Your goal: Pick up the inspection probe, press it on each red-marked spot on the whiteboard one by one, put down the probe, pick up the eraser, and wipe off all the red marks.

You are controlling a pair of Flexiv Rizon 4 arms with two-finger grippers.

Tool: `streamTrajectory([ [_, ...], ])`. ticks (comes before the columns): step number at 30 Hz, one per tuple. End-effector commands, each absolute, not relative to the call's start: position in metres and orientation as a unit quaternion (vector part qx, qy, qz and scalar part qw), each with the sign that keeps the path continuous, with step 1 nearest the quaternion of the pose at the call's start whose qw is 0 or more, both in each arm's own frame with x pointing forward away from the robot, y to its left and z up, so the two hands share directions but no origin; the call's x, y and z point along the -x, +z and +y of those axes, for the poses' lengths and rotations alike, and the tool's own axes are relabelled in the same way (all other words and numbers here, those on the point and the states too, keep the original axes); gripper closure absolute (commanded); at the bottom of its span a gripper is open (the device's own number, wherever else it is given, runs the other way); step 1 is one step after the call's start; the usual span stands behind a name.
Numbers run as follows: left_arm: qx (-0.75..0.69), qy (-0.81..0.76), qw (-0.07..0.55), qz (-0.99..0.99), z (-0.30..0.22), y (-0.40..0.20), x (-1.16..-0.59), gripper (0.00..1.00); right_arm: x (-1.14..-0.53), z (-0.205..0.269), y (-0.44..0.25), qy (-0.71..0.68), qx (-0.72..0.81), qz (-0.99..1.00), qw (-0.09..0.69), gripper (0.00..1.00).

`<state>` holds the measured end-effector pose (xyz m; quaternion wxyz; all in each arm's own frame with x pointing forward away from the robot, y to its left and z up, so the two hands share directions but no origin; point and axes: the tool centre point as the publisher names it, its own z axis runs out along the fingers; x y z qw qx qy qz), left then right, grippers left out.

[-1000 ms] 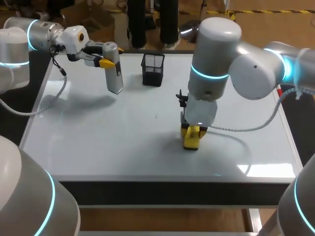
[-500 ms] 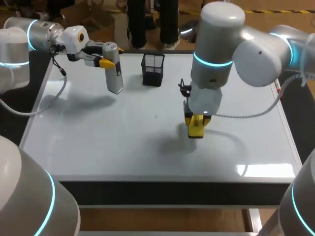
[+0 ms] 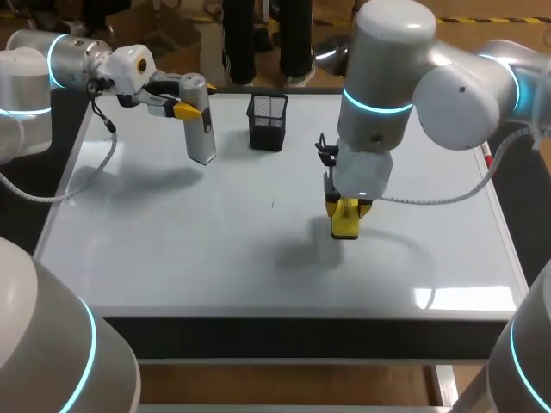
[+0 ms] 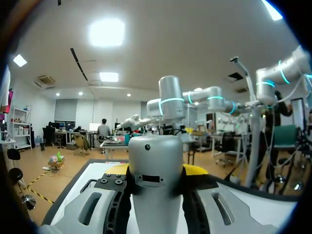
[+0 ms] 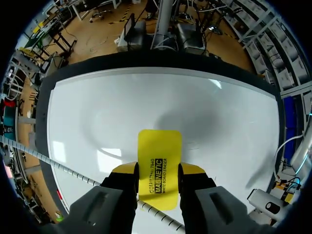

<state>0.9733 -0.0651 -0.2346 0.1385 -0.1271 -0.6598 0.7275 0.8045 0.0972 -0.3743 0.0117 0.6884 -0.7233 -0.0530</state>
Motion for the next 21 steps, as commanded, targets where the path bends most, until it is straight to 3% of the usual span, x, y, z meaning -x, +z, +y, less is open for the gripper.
streamTrajectory([
  [1,0.127,0.727,0.139,-0.661,-0.065,-0.233,-0.973,1.00,-0.804,0.096,-0.373,-0.051,-0.689,-0.723,0.012,1.00],
  [21,0.127,0.727,0.139,-0.661,-0.065,-0.233,-0.973,1.00,-0.902,0.078,-0.382,-0.060,-0.712,-0.699,0.009,1.00],
])
